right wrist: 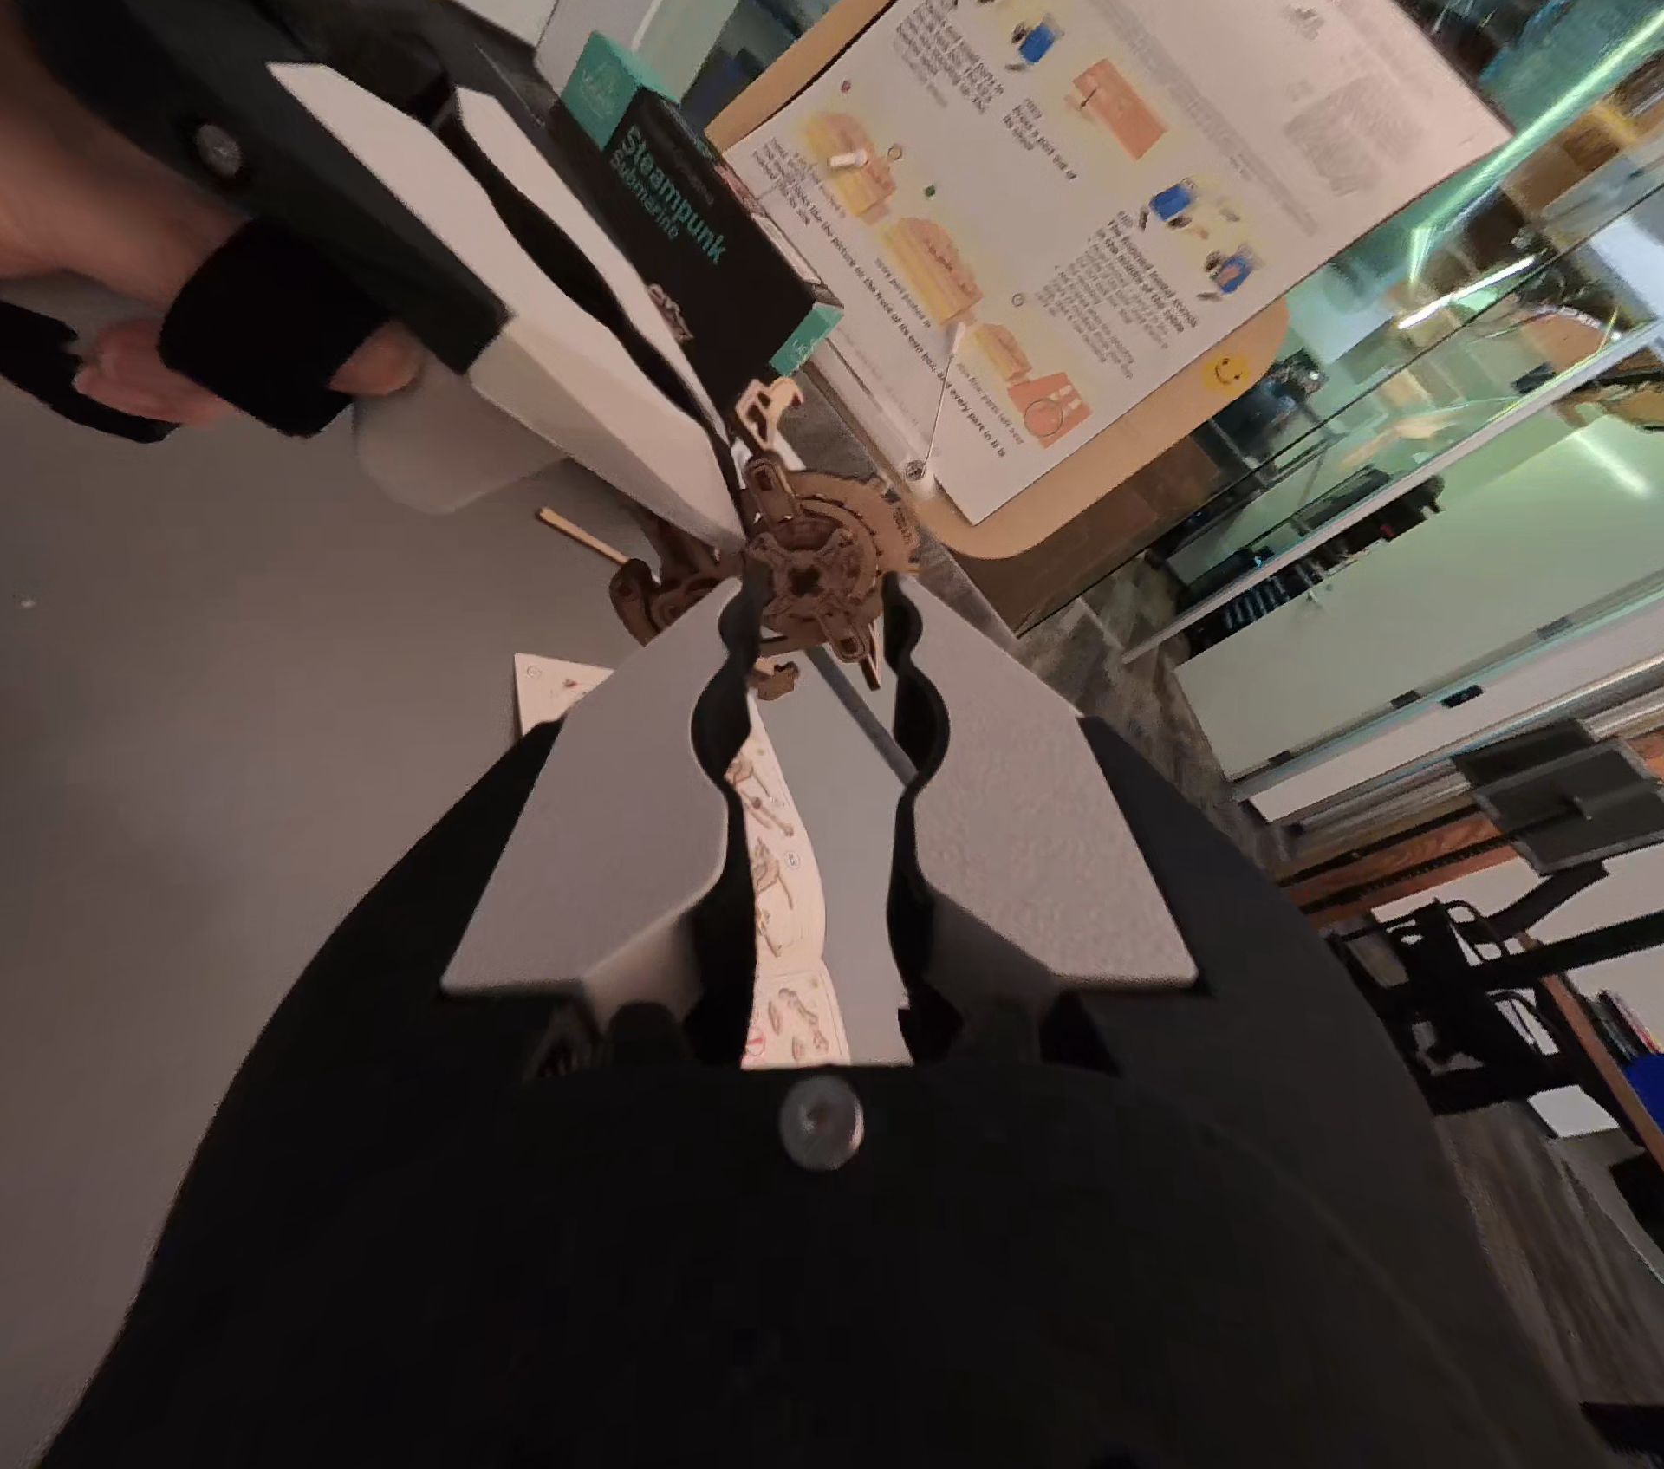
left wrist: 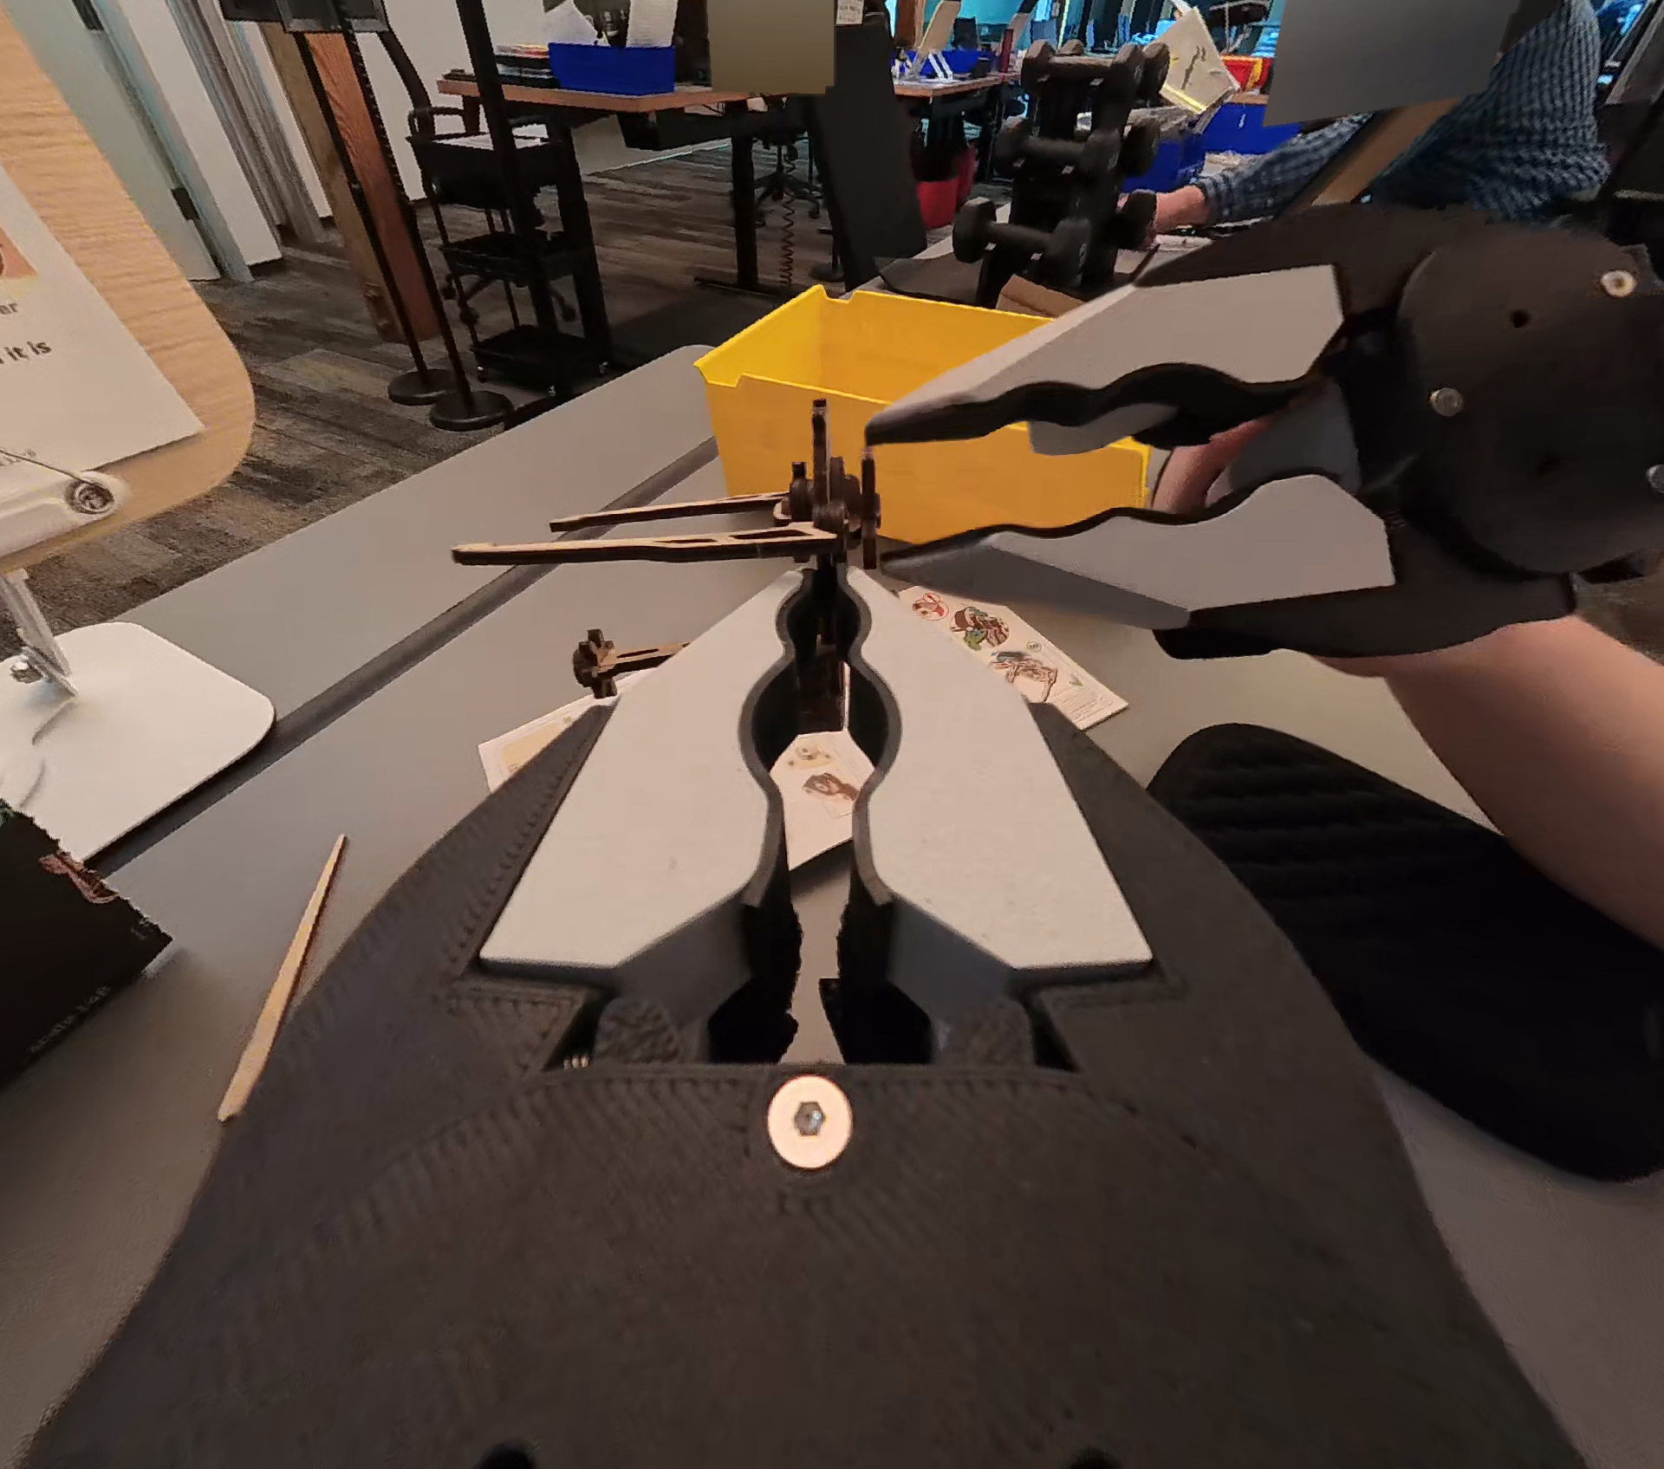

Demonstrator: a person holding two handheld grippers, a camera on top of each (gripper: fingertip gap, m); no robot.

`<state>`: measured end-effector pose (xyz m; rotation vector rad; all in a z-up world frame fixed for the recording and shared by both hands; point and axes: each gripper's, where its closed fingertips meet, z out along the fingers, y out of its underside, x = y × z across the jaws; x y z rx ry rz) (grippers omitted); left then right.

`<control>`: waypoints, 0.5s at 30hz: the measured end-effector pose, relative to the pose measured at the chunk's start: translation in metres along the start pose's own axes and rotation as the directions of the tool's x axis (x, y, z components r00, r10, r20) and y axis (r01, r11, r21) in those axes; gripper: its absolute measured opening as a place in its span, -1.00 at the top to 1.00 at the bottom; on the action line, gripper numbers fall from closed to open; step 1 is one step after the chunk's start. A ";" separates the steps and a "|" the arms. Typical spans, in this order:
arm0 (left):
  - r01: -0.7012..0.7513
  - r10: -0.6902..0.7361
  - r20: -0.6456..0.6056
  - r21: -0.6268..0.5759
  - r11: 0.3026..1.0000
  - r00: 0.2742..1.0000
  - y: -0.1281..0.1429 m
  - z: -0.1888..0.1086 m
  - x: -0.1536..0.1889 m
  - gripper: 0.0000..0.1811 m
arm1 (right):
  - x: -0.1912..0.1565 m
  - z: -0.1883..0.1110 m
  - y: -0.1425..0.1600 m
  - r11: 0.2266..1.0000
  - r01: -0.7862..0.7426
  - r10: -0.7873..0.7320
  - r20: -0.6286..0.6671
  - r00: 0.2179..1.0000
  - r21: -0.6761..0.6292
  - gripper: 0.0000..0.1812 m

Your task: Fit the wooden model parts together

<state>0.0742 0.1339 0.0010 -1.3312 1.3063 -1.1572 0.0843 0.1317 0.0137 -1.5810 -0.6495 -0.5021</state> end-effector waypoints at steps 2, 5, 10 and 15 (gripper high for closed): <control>0.023 -0.023 -0.012 0.005 1.000 1.000 -0.002 -0.001 0.000 1.00 | 0.001 0.003 0.001 1.000 0.009 -0.009 0.017 1.000 -0.018 0.73; 0.069 -0.068 -0.024 0.018 0.997 0.997 -0.006 -0.003 -0.002 1.00 | 0.001 0.008 -0.008 0.999 0.050 -0.049 0.039 0.998 -0.018 0.81; 0.117 -0.116 -0.031 0.057 0.991 0.993 -0.020 -0.013 -0.014 1.00 | 0.004 0.020 -0.025 0.994 0.086 -0.077 0.129 0.989 -0.069 0.86; 0.030 -0.035 0.046 0.112 0.993 0.998 -0.040 -0.028 -0.026 1.00 | 0.011 0.031 -0.049 0.996 -0.071 0.080 0.167 0.983 -0.055 0.85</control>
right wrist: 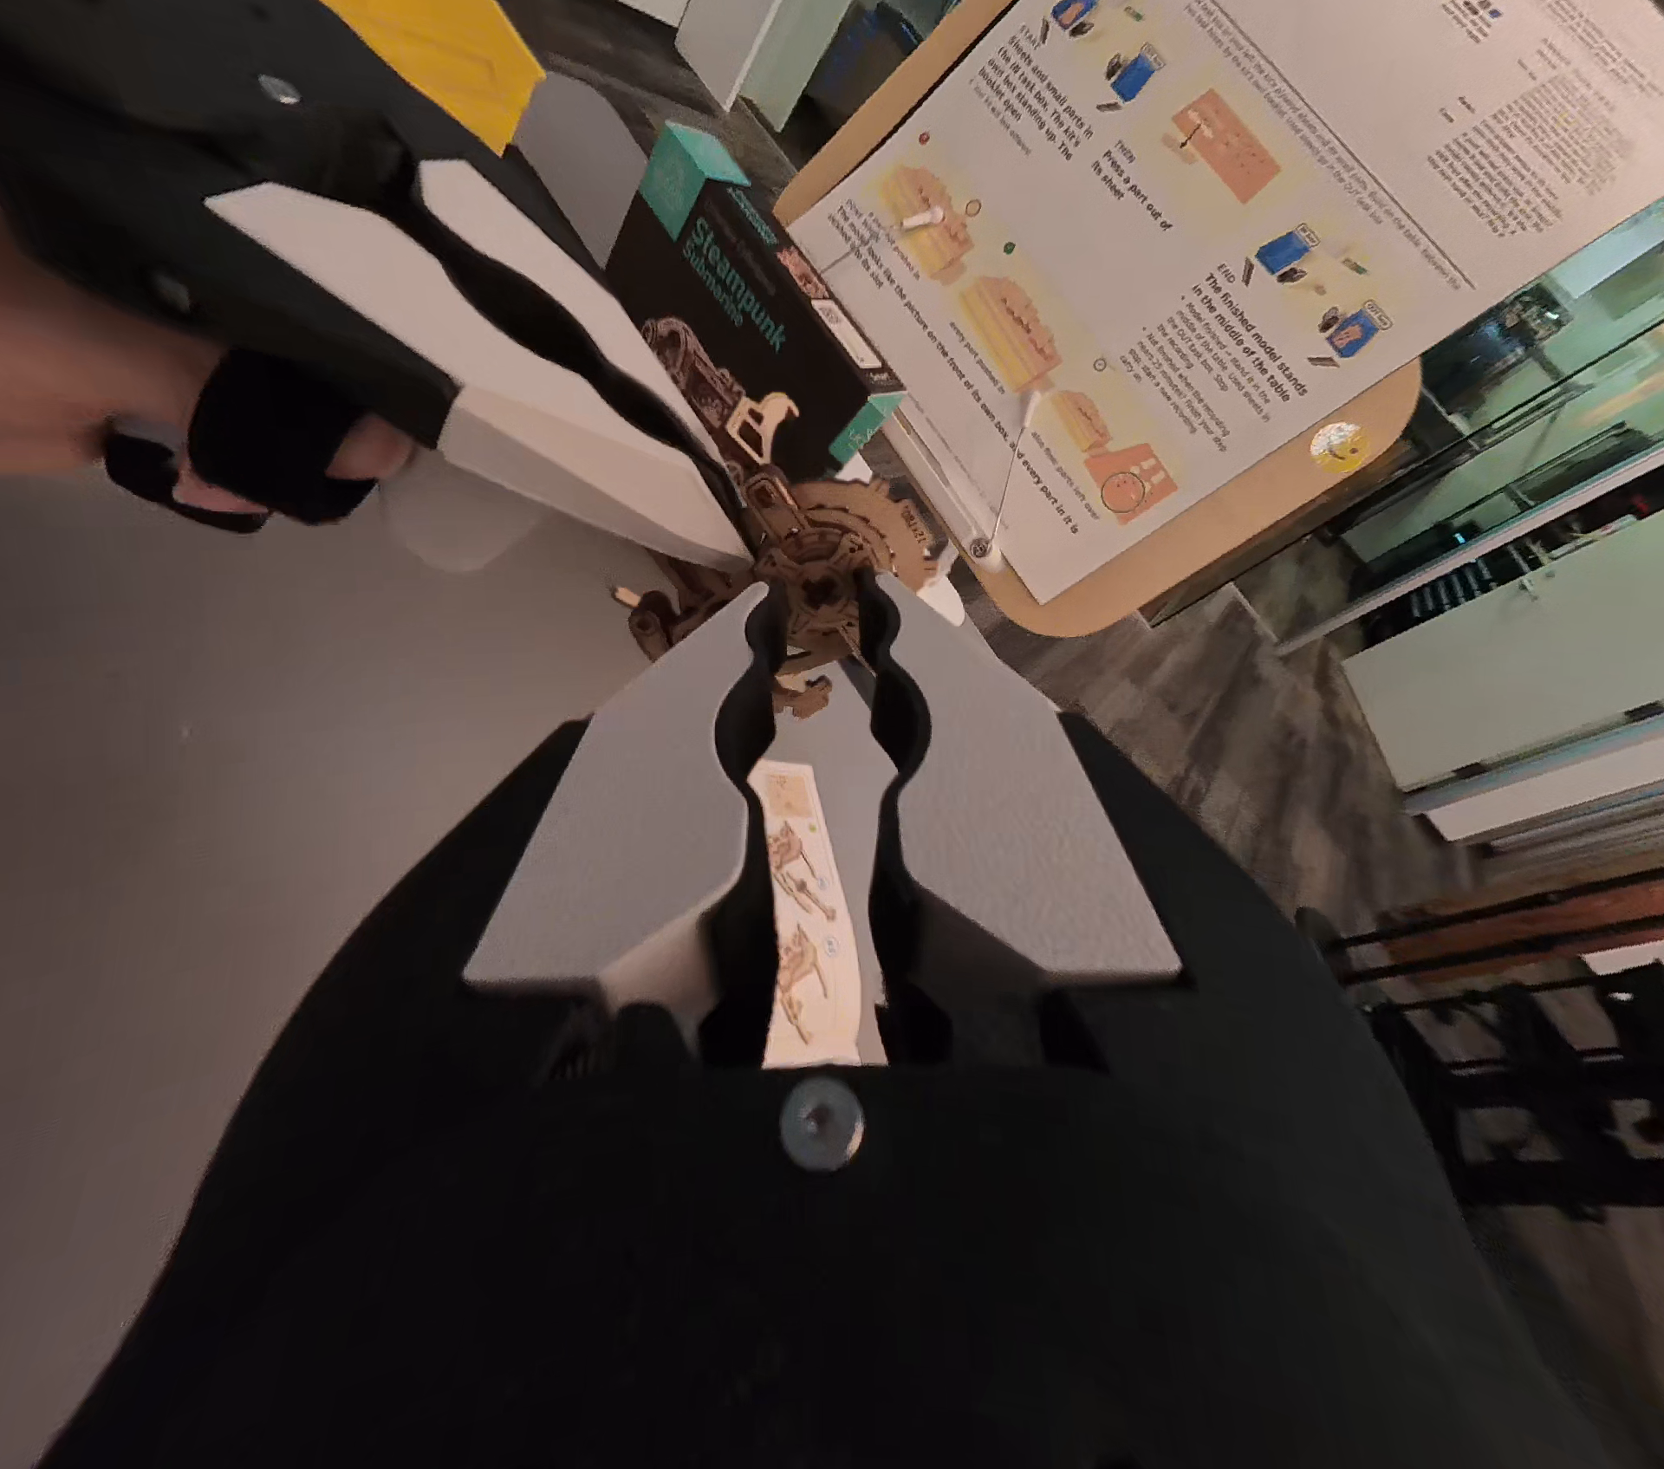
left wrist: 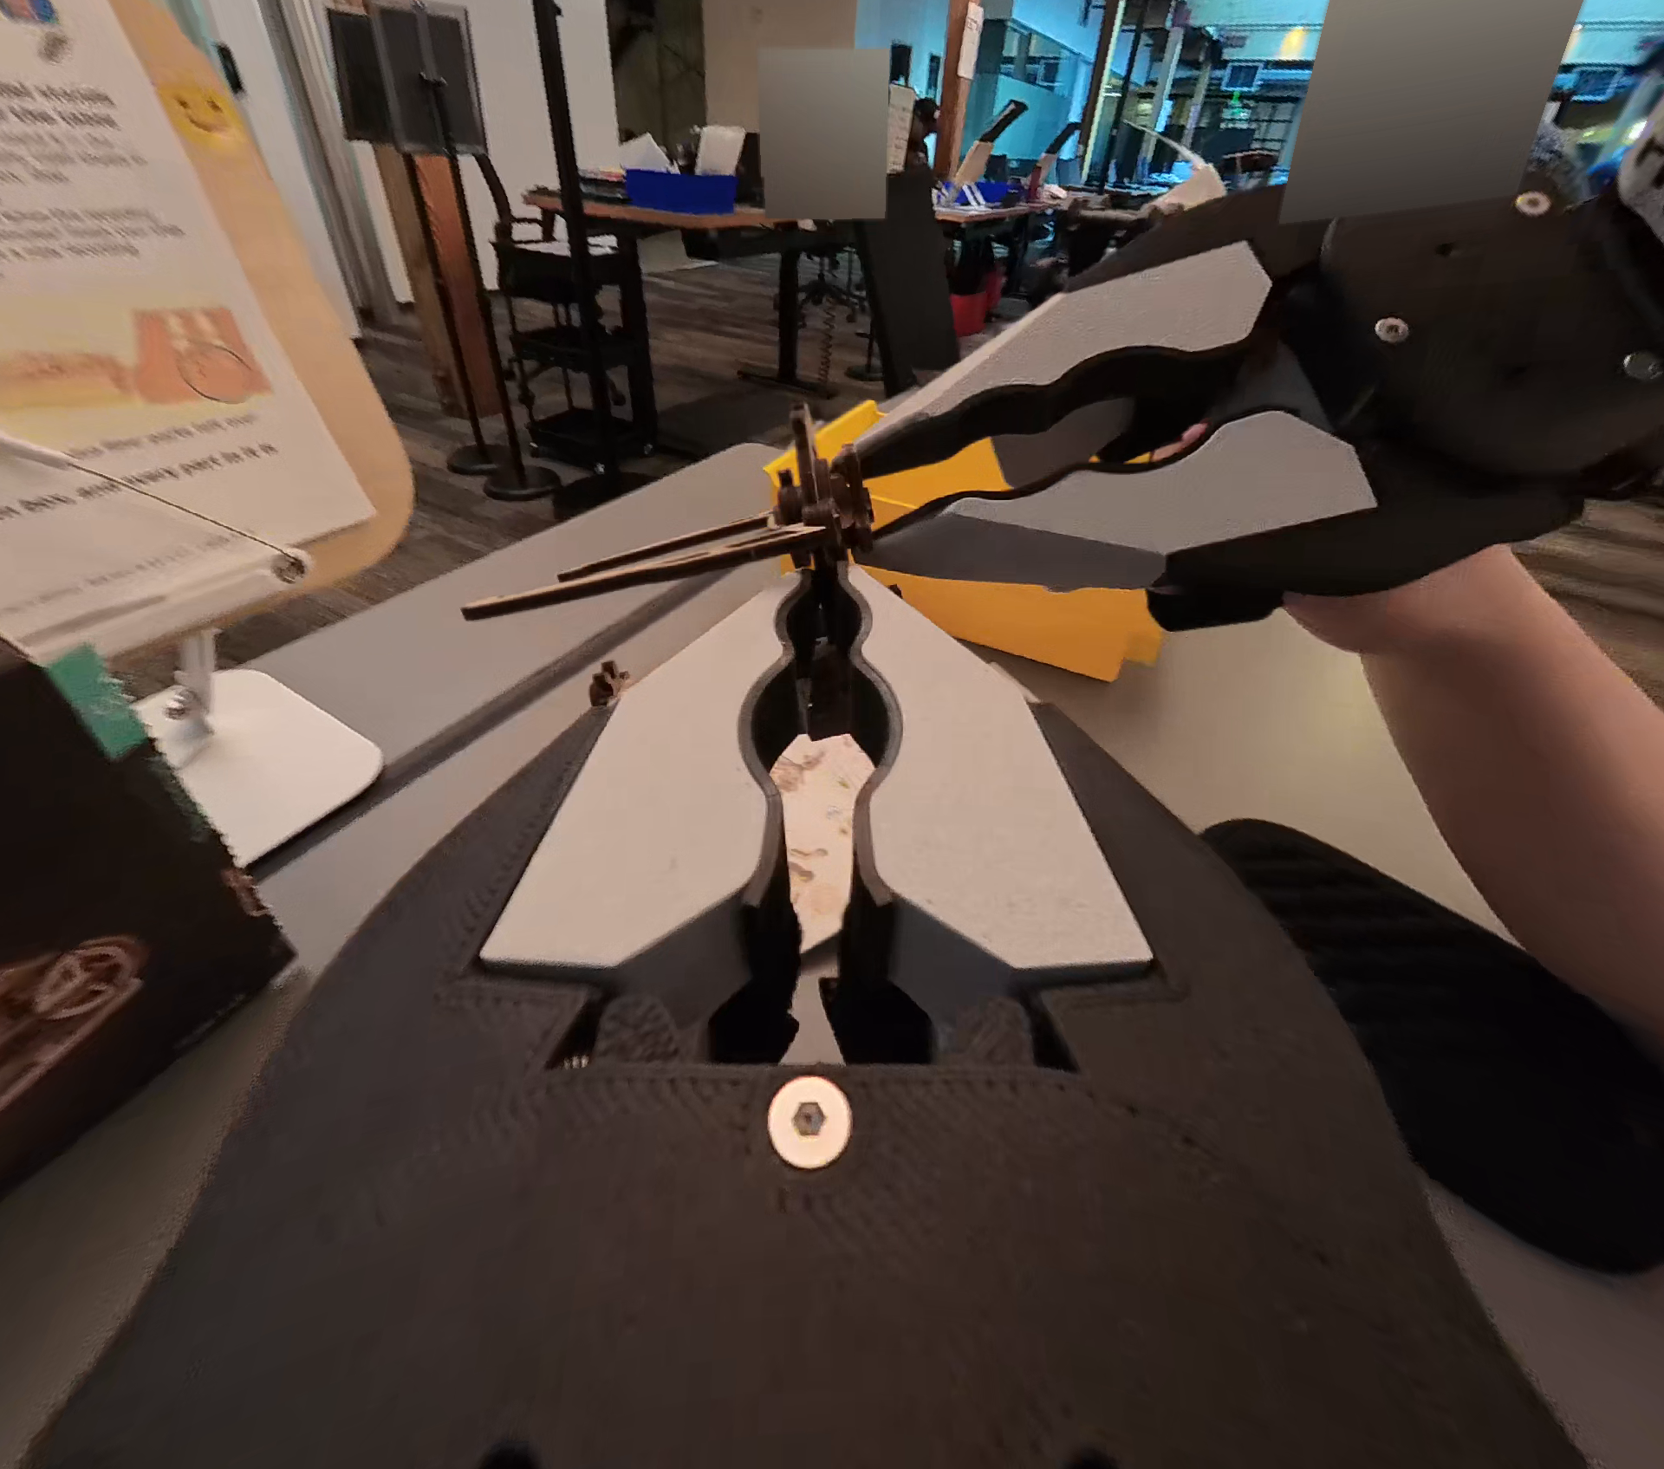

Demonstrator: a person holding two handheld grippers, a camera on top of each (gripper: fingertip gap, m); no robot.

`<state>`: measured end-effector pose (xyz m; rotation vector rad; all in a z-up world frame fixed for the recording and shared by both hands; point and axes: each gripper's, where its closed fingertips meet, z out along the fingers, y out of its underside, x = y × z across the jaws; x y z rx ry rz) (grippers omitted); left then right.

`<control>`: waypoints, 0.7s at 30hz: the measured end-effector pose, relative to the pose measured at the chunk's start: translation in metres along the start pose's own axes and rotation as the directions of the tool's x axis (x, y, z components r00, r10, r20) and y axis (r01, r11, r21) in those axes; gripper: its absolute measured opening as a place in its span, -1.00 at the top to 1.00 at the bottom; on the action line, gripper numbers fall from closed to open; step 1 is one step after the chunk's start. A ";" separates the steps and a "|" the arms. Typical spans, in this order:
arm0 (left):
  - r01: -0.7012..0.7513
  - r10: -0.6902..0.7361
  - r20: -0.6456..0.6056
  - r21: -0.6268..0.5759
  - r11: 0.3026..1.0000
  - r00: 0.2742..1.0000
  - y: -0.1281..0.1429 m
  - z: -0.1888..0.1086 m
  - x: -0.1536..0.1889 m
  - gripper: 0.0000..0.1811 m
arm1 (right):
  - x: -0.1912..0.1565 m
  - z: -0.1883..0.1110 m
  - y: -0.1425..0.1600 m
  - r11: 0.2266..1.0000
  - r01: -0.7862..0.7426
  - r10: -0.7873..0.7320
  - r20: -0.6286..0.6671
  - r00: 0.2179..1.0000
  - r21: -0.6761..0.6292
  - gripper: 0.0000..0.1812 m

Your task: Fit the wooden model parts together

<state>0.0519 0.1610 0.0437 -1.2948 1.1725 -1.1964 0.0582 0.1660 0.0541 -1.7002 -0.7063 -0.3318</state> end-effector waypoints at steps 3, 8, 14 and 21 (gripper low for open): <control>-0.052 0.051 0.037 0.028 0.998 0.998 -0.010 -0.006 -0.004 0.99 | 0.003 0.002 -0.011 0.997 -0.067 0.067 -0.001 0.998 0.041 0.84; -0.115 0.113 0.044 0.057 0.992 0.993 -0.016 -0.008 -0.002 1.00 | 0.005 -0.002 -0.018 0.966 -0.236 0.233 0.045 0.972 0.106 0.85; -0.158 0.155 0.064 0.056 0.986 0.986 -0.013 -0.004 0.001 0.99 | 0.006 -0.003 -0.012 0.935 -0.334 0.328 0.067 0.942 0.123 0.85; -0.240 0.231 0.112 0.072 0.968 0.966 -0.017 -0.006 0.000 0.99 | 0.007 -0.003 -0.016 0.857 -0.486 0.467 0.142 0.873 0.171 0.85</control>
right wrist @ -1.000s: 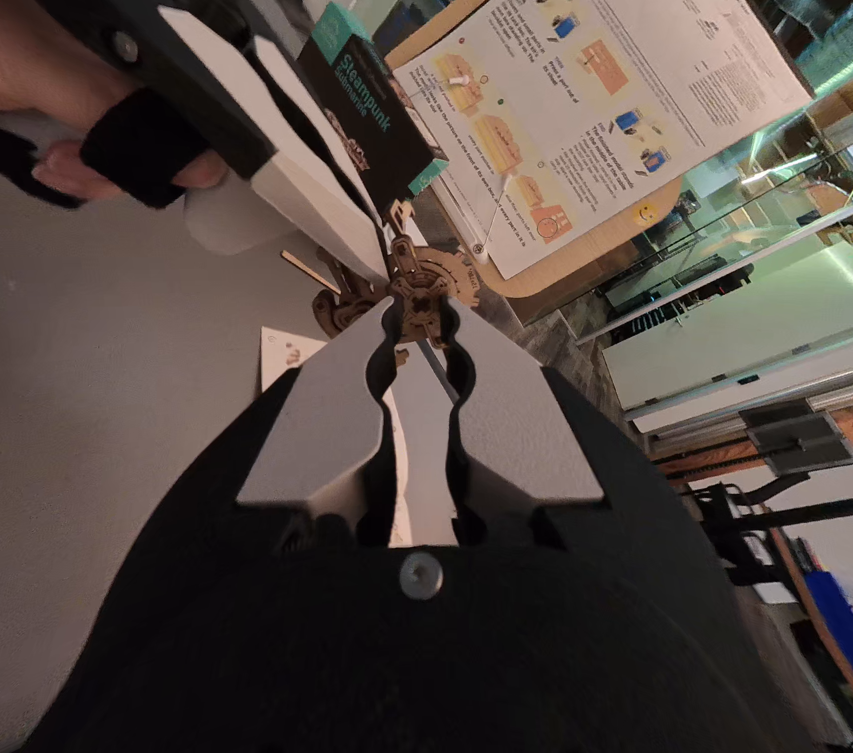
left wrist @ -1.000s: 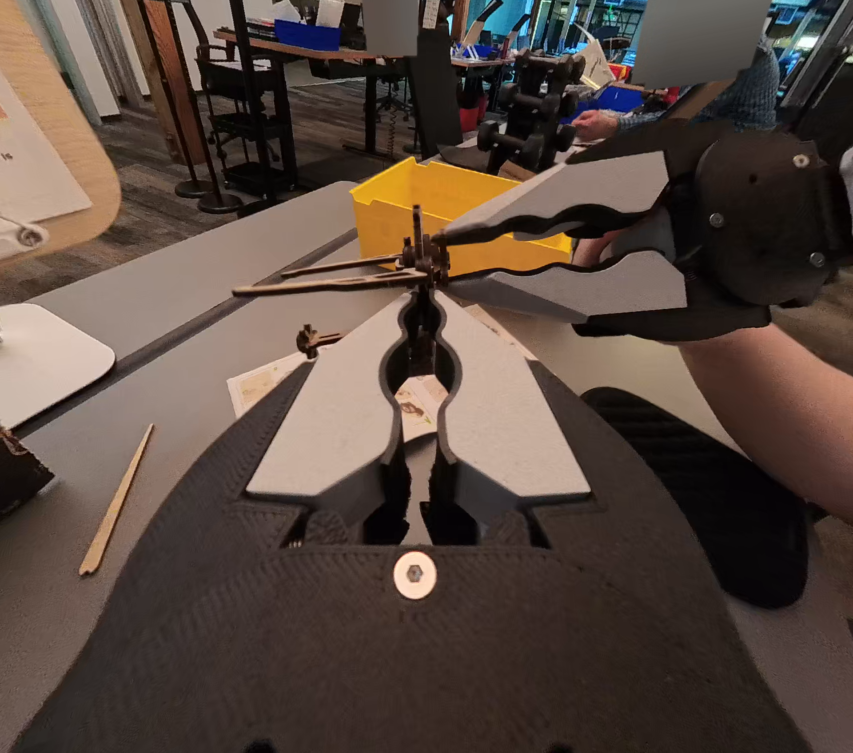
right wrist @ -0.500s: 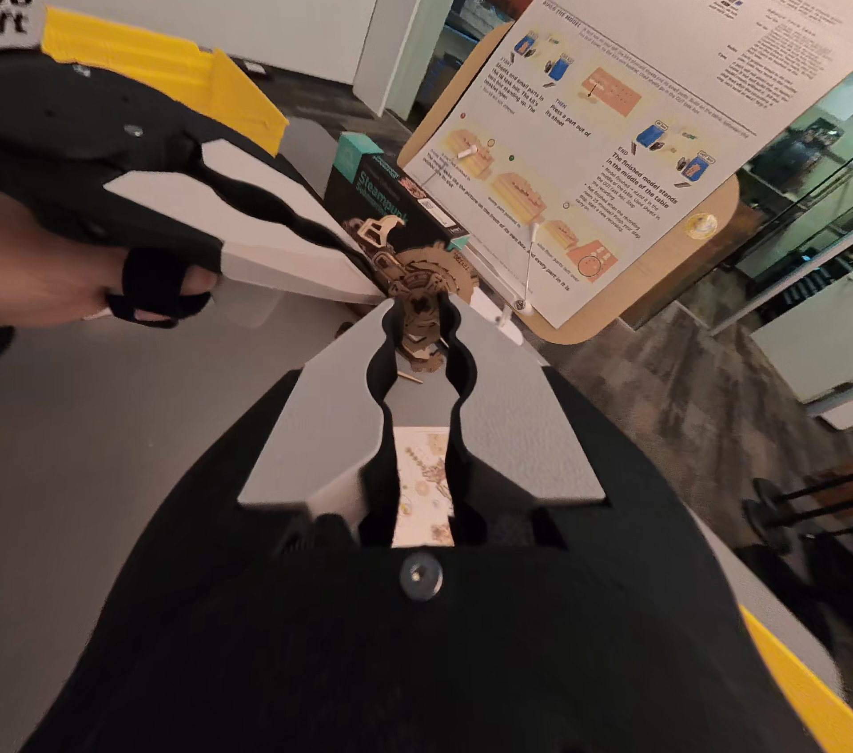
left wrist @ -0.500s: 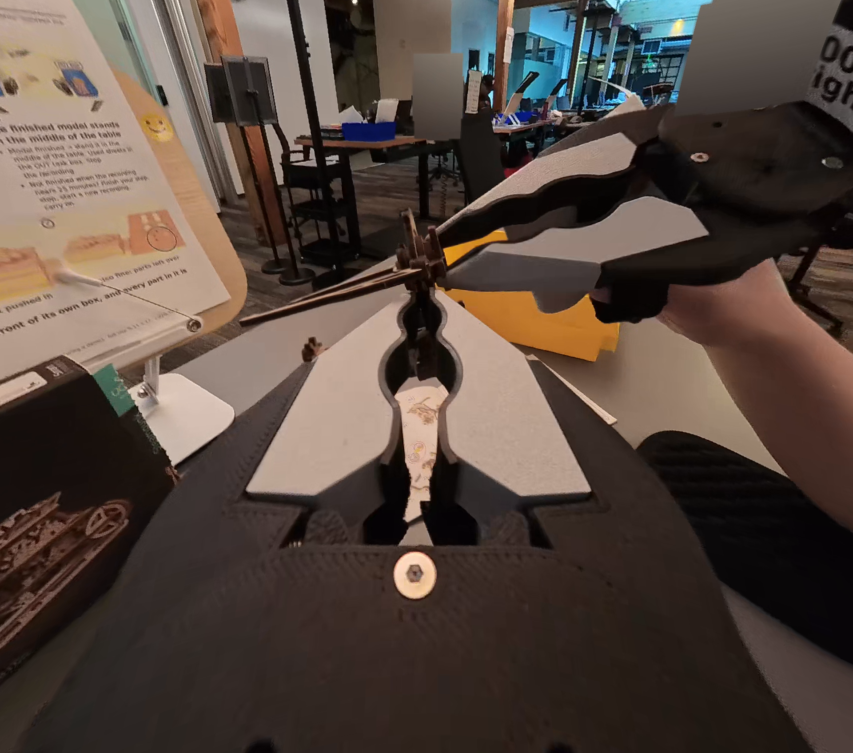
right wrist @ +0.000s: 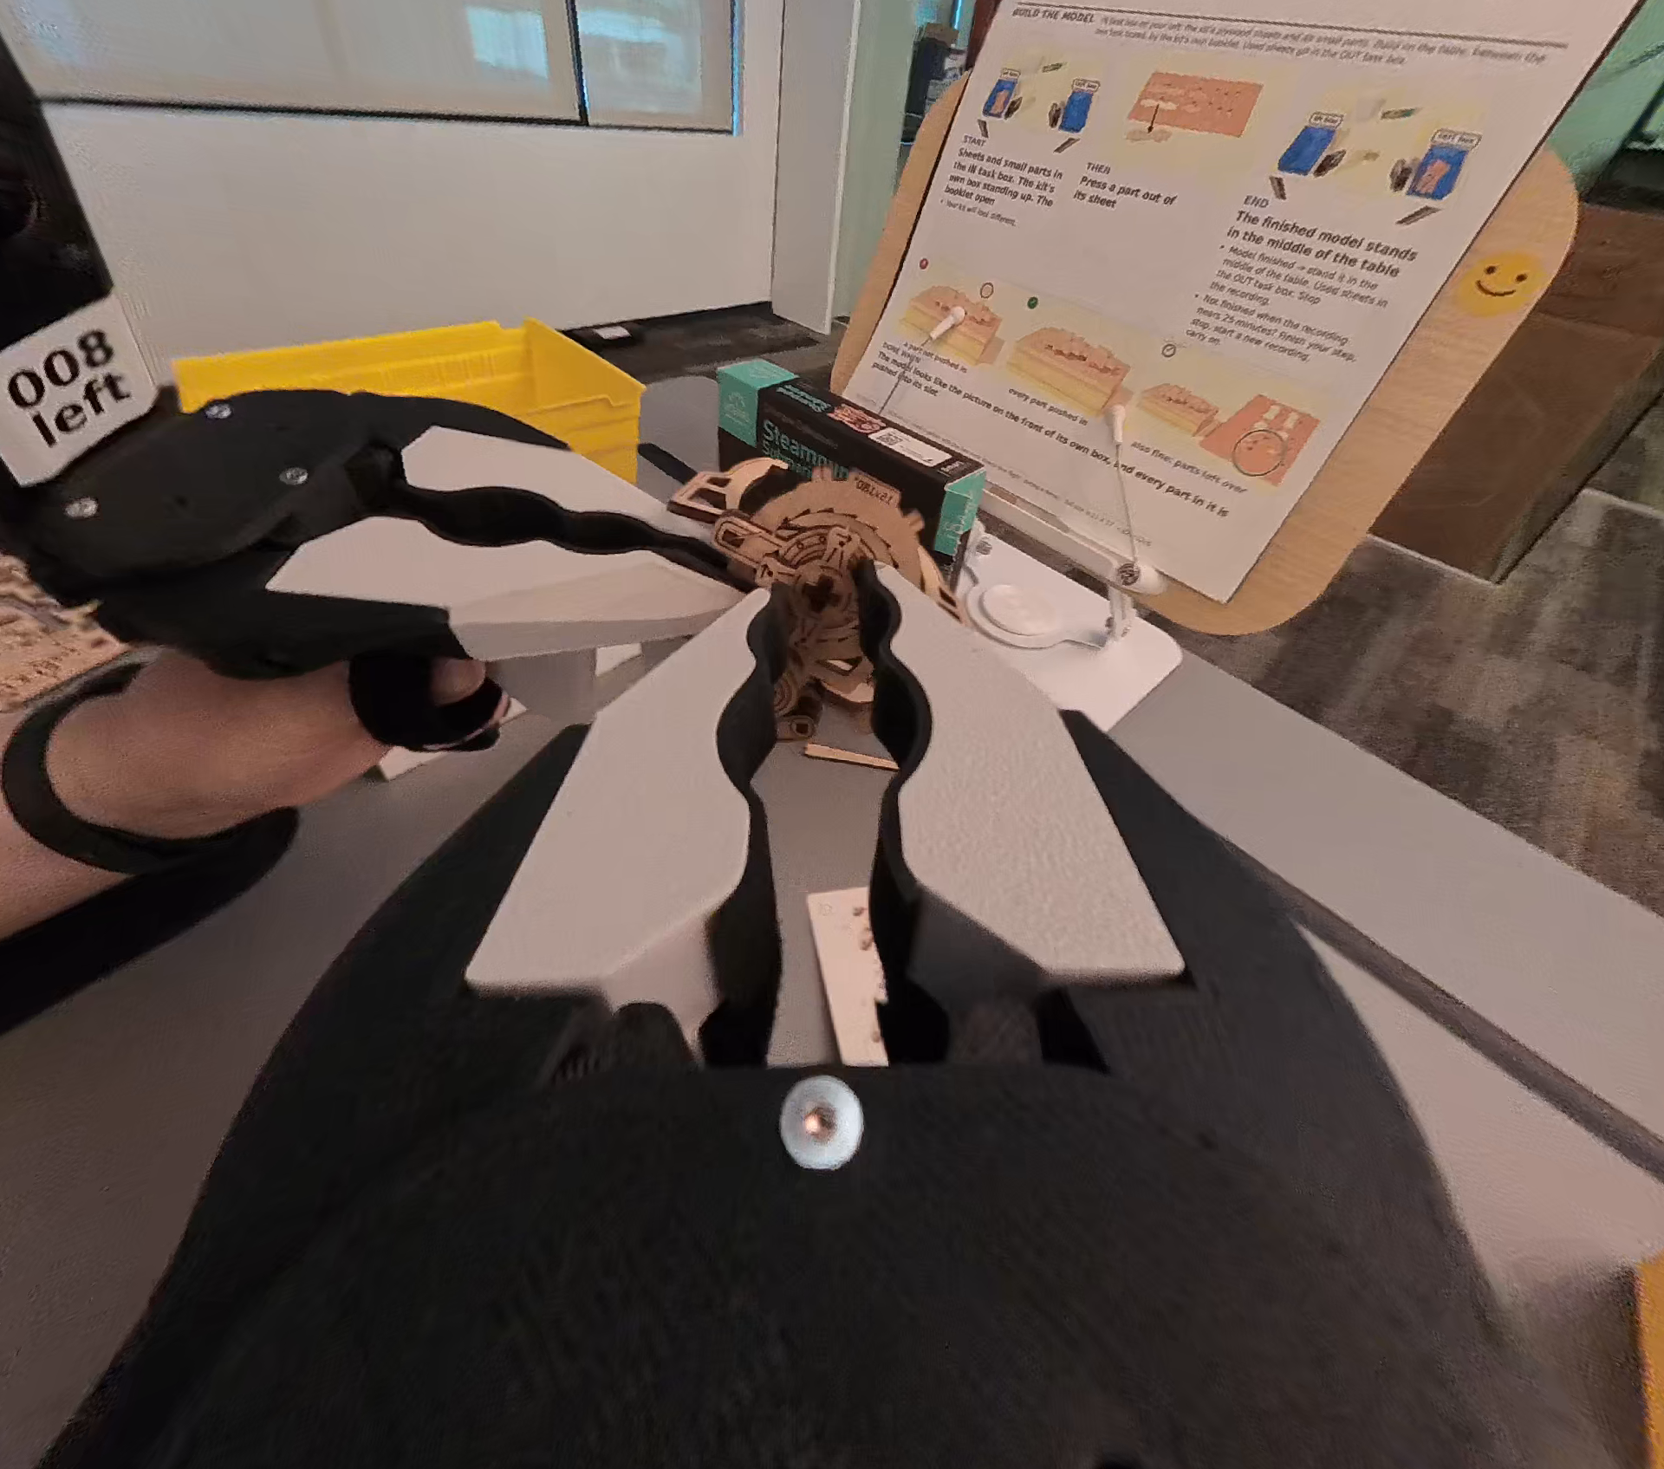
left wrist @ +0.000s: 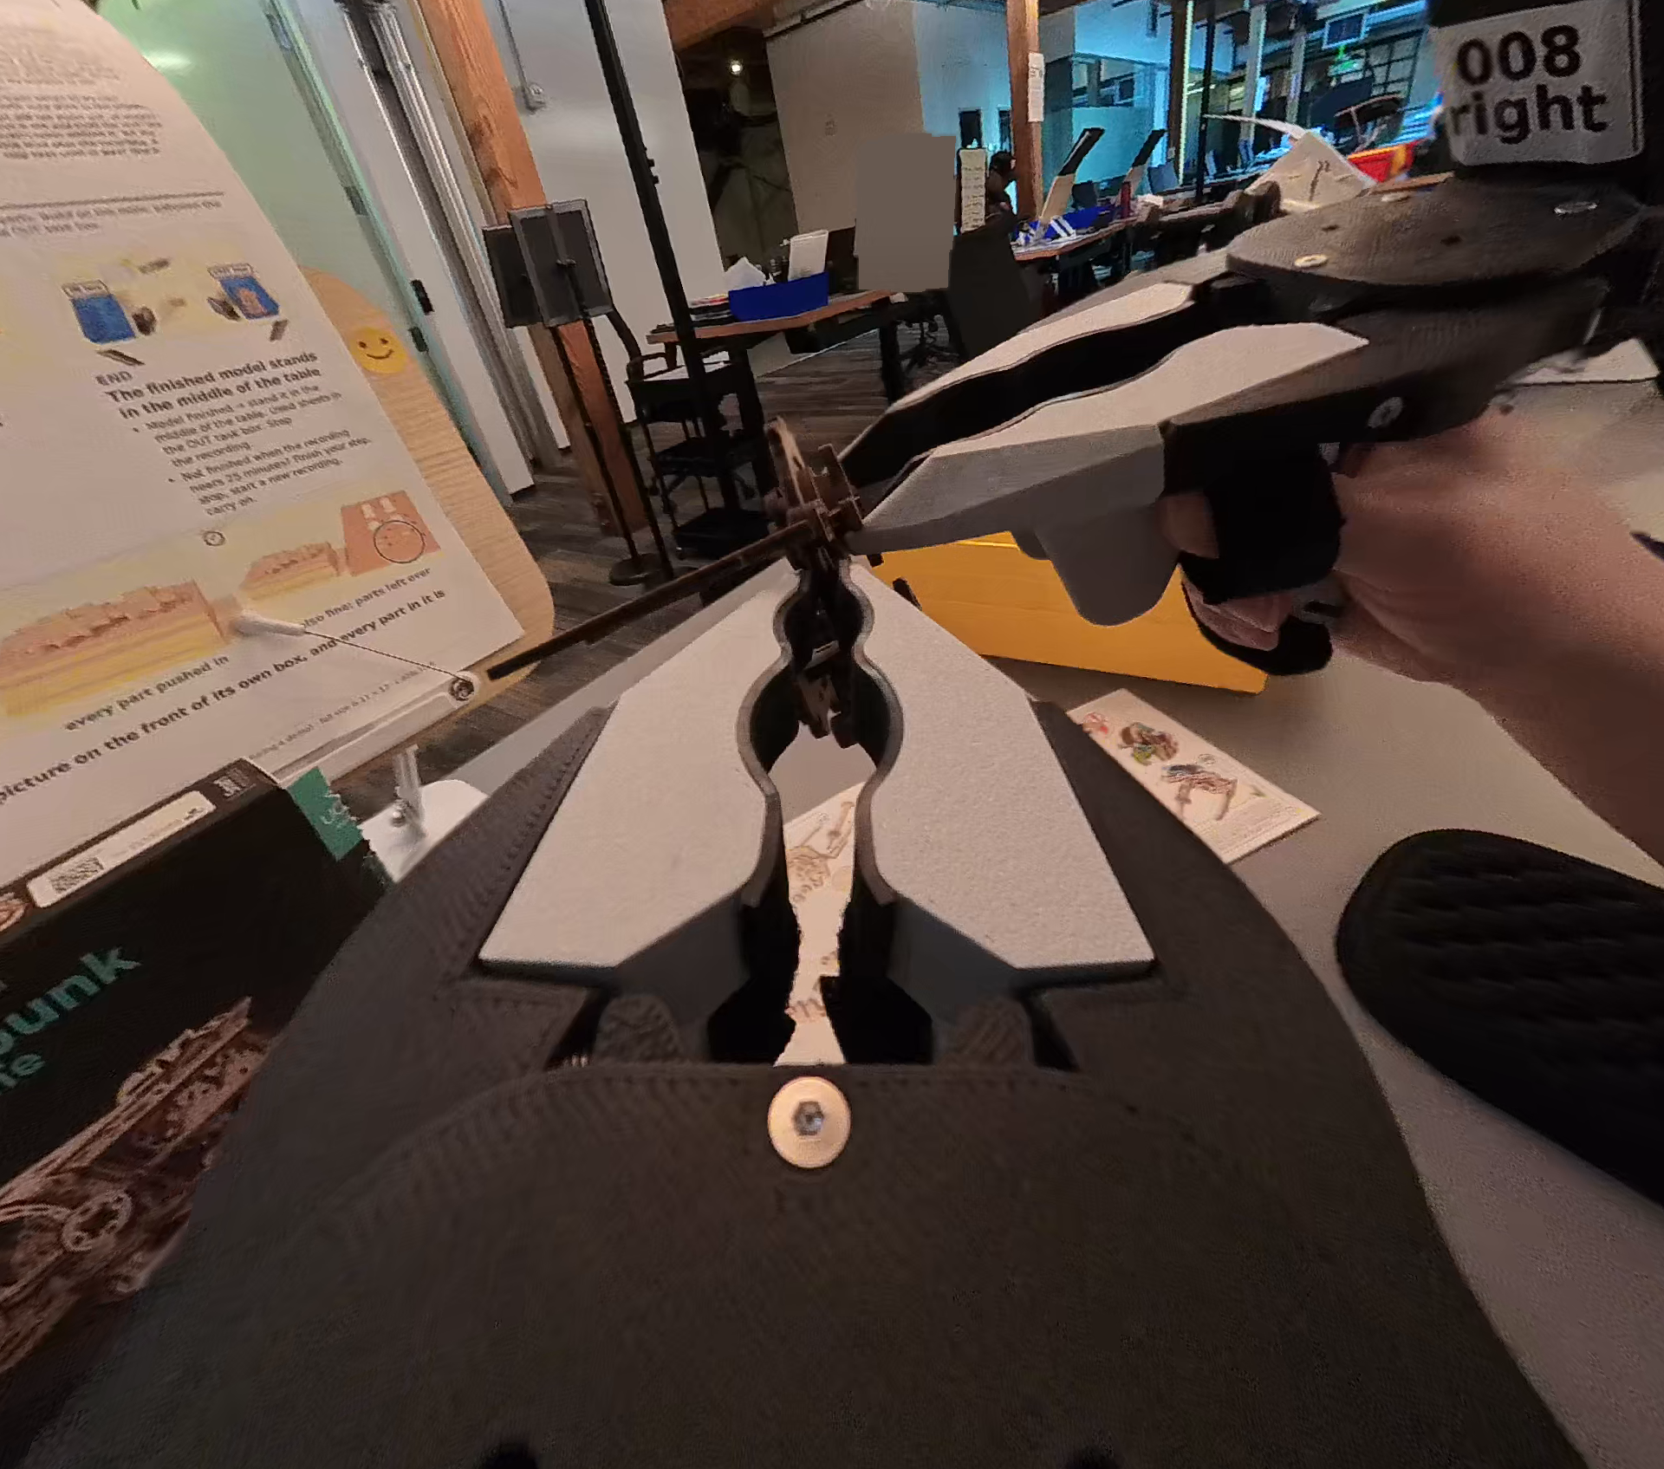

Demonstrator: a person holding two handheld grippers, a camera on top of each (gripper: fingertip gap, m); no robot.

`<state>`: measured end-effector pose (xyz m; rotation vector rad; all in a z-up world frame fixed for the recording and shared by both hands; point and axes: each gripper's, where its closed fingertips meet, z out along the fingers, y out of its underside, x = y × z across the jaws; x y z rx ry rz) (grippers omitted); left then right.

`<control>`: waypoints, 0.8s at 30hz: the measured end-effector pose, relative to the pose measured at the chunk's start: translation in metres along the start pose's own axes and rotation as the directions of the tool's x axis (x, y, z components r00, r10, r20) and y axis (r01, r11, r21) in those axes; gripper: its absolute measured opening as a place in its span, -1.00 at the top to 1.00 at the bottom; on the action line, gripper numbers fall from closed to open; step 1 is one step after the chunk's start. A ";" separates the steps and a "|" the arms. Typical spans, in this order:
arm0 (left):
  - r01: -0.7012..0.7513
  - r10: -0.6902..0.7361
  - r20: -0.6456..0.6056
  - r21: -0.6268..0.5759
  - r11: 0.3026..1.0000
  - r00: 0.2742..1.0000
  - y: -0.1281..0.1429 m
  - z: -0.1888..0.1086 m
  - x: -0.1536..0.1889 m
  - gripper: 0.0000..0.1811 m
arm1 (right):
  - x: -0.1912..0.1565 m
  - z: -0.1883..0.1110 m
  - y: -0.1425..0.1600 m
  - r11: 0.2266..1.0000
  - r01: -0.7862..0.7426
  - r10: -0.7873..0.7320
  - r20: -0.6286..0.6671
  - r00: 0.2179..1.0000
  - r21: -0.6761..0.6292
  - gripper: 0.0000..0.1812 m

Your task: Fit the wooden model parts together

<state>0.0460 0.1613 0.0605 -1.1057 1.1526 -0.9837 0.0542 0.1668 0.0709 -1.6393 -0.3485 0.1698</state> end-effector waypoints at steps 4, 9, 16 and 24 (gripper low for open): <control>-0.096 0.096 0.045 -0.001 0.995 0.994 -0.001 0.000 0.000 0.99 | 0.000 0.000 -0.001 0.989 -0.145 0.143 0.074 0.987 0.036 0.85; -0.173 0.174 0.079 -0.015 0.985 0.982 0.000 -0.001 0.001 0.98 | 0.000 0.001 0.000 0.971 -0.235 0.227 0.123 0.966 0.047 0.85; -0.254 0.254 0.112 -0.013 0.967 0.961 -0.003 -0.002 0.002 0.99 | -0.001 -0.001 -0.001 0.917 -0.395 0.375 0.215 0.902 0.055 0.86; -0.341 0.339 0.145 -0.015 0.940 0.930 -0.005 -0.004 0.002 1.00 | -0.002 -0.001 -0.002 0.823 -0.567 0.527 0.323 0.786 0.038 0.86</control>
